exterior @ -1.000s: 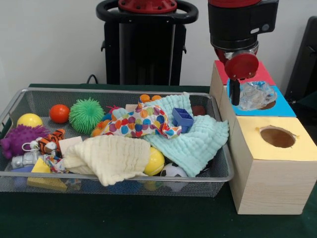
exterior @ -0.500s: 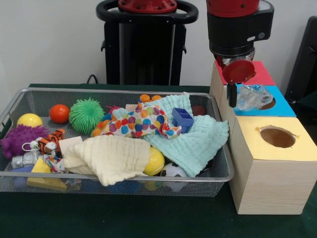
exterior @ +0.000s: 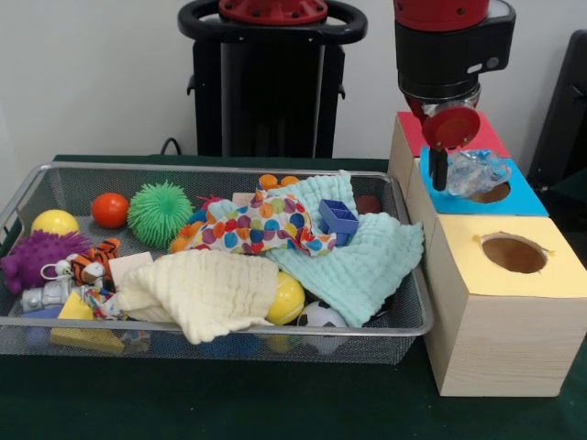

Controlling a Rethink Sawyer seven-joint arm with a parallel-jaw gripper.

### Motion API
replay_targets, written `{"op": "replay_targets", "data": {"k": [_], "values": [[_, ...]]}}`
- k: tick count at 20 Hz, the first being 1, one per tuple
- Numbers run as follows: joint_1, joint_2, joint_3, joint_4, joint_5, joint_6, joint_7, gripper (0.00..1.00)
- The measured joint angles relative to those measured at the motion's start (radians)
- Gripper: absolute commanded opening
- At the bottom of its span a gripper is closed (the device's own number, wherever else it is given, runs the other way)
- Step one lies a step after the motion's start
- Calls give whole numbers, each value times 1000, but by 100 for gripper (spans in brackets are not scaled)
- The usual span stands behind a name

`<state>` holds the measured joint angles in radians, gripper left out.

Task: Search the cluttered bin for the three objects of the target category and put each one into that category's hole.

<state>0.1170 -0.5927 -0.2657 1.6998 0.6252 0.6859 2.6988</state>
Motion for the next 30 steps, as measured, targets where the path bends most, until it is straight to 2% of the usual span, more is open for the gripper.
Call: {"op": "replay_targets", "data": {"k": [17, 18, 30], "values": [[18, -13, 0, 8, 0, 0, 0, 0], [18, -13, 0, 8, 0, 0, 0, 100], [19, -13, 0, 8, 0, 0, 0, 100]]}}
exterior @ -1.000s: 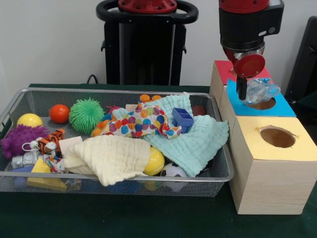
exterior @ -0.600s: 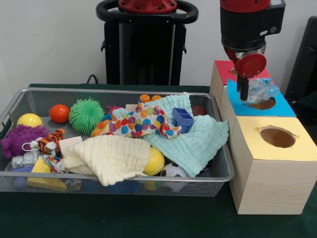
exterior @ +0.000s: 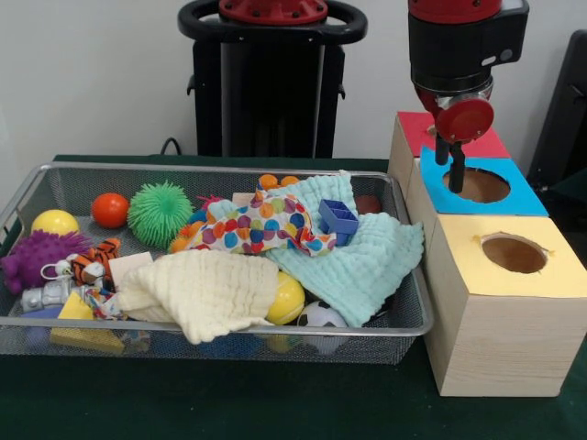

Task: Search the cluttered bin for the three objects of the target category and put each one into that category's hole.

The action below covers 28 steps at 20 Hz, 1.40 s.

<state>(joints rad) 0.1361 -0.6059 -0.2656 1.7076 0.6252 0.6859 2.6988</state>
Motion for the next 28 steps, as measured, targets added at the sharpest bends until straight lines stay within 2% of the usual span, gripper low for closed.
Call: {"op": "replay_targets", "data": {"k": [7, 11, 15, 17, 18, 22, 26, 28], "values": [[-1, -1, 0, -6, 0, 18, 0, 100], [-15, -2, -5, -30, -18, 73, 0, 100], [-49, 5, -40, -103, -122, 140, 0, 100], [-73, 5, -59, -143, -194, 148, 0, 100], [-101, 1, -71, -179, -260, 148, 0, 100], [-163, -15, -80, -241, -381, 148, -7, 100], [-254, -56, -77, -313, -525, 148, -57, 100], [-289, -74, -65, -329, -560, 149, -88, 100]]}}
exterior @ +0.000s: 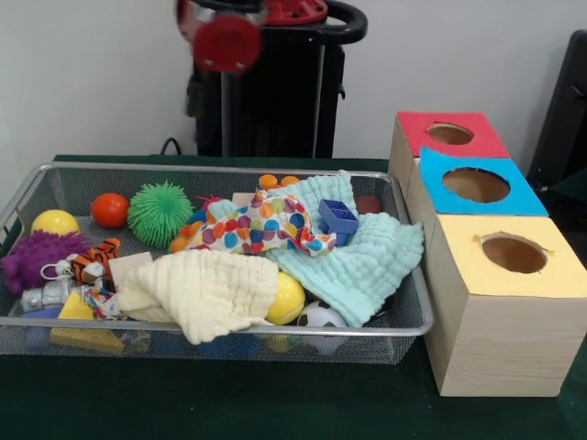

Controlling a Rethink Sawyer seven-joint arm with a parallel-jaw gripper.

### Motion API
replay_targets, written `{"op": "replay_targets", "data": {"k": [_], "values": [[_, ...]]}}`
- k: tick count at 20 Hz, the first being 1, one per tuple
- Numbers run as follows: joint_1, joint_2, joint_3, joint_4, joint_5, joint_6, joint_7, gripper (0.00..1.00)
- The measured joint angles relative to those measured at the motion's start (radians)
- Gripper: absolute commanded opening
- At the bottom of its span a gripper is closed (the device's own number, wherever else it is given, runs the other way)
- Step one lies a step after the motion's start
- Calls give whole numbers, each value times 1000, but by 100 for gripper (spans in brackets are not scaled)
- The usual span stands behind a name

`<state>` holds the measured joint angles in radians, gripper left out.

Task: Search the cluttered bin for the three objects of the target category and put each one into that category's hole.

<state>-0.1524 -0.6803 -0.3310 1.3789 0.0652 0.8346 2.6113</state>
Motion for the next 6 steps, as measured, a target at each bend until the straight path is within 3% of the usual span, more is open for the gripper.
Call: {"op": "replay_targets", "data": {"k": [6], "values": [[-194, -83, 127, -36, -70, 0, -219, 100]]}}
